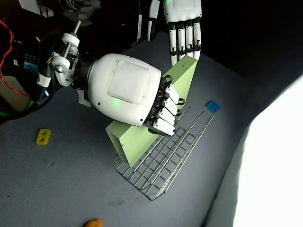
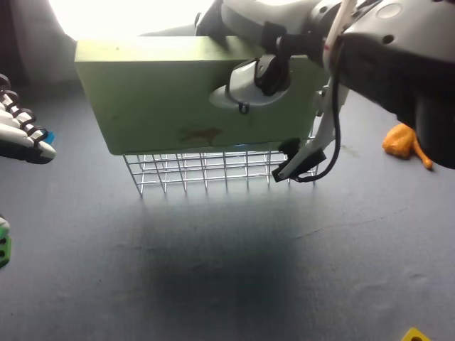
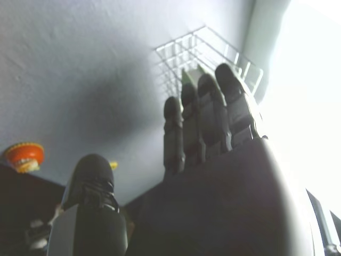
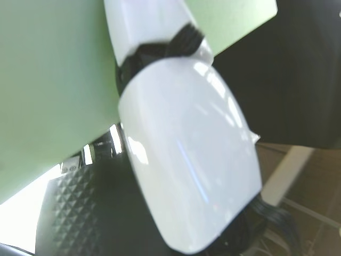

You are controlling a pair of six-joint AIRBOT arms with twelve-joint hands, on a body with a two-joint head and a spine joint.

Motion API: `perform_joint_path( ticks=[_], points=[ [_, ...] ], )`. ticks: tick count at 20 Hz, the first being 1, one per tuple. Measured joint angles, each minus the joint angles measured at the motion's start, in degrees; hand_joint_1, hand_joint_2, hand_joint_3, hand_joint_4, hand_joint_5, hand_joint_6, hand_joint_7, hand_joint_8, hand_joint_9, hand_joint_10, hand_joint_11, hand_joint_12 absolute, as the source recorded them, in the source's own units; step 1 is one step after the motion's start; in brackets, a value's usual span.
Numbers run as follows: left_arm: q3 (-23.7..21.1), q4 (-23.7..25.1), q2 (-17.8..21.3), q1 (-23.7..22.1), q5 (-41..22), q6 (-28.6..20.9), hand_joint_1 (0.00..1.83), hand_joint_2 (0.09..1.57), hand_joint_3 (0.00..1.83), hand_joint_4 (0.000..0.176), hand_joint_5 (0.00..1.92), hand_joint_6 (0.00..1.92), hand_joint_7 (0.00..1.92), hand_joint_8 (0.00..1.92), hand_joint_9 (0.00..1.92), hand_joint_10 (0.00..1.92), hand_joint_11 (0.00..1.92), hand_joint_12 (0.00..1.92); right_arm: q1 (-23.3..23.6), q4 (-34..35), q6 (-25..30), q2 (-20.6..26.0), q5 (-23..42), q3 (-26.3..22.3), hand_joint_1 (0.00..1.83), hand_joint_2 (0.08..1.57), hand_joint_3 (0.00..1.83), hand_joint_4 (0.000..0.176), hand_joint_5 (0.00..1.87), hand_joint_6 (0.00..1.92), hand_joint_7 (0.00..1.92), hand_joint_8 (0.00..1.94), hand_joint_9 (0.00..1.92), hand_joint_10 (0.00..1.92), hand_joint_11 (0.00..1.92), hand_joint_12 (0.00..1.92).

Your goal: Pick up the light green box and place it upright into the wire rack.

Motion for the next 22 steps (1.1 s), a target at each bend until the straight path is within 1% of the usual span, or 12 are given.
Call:
perform_joint_path(
  ticks=[1,2,3,4,9,10,12,13,16,19,20,22],
  points=[
    [0.0,0.0,0.0,0.0,0.0,0.0,0.20,1.23,0.00,0.004,0.28,0.00,0.29,0.01,0.24,0.01,0.00,0.51,-0.1,0.1,0.1,-0.4,0.0,0.5,1.24,1.14,0.00,0.000,0.89,0.97,0.98,1.23,0.84,1.40,0.59,1.78],
    [0.2,0.0,0.0,0.0,-0.1,0.0,0.13,1.25,0.01,0.010,0.27,0.00,0.30,0.00,0.27,0.01,0.00,0.64,-0.5,-0.1,0.3,-0.9,0.0,1.0,1.21,1.17,0.01,0.000,0.82,1.11,0.93,1.27,0.80,1.37,0.58,1.76],
    [0.3,0.0,0.0,0.0,0.0,0.0,0.13,1.24,0.00,0.003,0.35,0.03,0.33,0.01,0.28,0.01,0.00,0.76,-0.9,0.0,0.4,-1.4,-0.1,1.7,1.22,1.16,0.00,0.000,0.89,1.02,0.93,1.24,0.81,1.33,0.54,1.77],
    [0.3,0.0,0.0,0.0,0.0,0.0,0.15,1.25,0.00,0.000,0.34,0.02,0.34,0.01,0.28,0.01,0.00,0.77,-1.4,0.1,0.5,-1.7,-0.2,2.5,1.22,1.15,0.00,0.000,0.93,0.97,0.93,1.23,0.79,1.32,0.53,1.77],
    [0.3,0.0,0.0,0.0,0.0,0.0,0.15,1.25,0.00,0.001,0.25,0.00,0.31,0.00,0.26,0.00,0.00,0.77,-3.6,0.2,4.4,-2.8,-2.0,7.6,1.20,1.16,0.00,0.000,0.86,1.11,0.93,1.19,0.78,1.33,0.55,1.76],
    [0.3,0.0,0.0,0.0,0.0,0.0,0.12,1.25,0.00,0.014,0.19,0.00,0.27,0.00,0.22,0.00,0.00,0.69,-3.7,0.3,4.5,-3.0,-2.4,7.9,1.23,1.14,0.00,0.000,0.91,1.00,0.98,1.16,0.86,1.29,0.64,1.67],
    [0.3,0.0,0.0,0.0,0.0,-0.7,0.11,1.25,0.00,0.001,0.22,0.01,0.30,0.01,0.25,0.01,0.00,0.73,-4.0,-0.1,4.5,-3.2,-2.7,8.0,1.35,1.20,0.00,0.000,0.82,1.01,0.78,1.37,0.75,1.55,0.58,1.75],
    [0.3,0.0,0.0,0.0,0.0,-1.1,0.08,1.26,0.00,0.004,0.24,0.01,0.31,0.01,0.26,0.01,0.00,0.77,-4.3,-0.2,4.5,-3.4,-3.0,8.0,1.26,1.18,0.00,0.000,0.88,0.96,0.84,1.43,0.73,1.55,0.58,1.75],
    [0.3,0.0,0.0,0.0,0.0,-1.6,0.10,1.26,0.00,0.000,0.26,0.01,0.31,0.00,0.27,0.01,0.00,0.79,-5.0,-0.4,3.8,-4.0,-3.7,8.0,1.24,1.18,0.00,0.000,0.92,0.93,0.83,1.47,0.71,1.56,0.56,1.76],
    [0.3,0.0,0.0,0.0,0.0,-1.6,0.11,1.26,0.00,0.000,0.27,0.01,0.31,0.00,0.26,0.01,0.00,0.80,-5.0,-0.5,3.7,-4.0,-3.4,8.0,1.34,1.22,0.00,0.000,0.76,1.10,0.76,1.44,0.73,1.57,0.57,1.78],
    [0.3,0.0,0.0,0.0,0.0,-1.6,0.12,1.26,0.00,0.000,0.28,0.02,0.31,0.00,0.27,0.01,0.00,0.80,-5.0,-0.5,3.6,-3.9,-3.3,8.0,1.25,1.20,0.00,0.000,0.85,1.01,0.81,1.47,0.72,1.58,0.58,1.80],
    [0.3,0.0,0.0,0.0,0.0,-1.6,0.12,1.26,0.00,0.000,0.29,0.02,0.32,0.00,0.27,0.01,0.00,0.80,-5.1,-0.3,3.5,-4.0,-3.4,8.0,1.23,1.19,0.00,0.000,0.87,0.99,0.83,1.47,0.72,1.58,0.58,1.81]
  ],
)
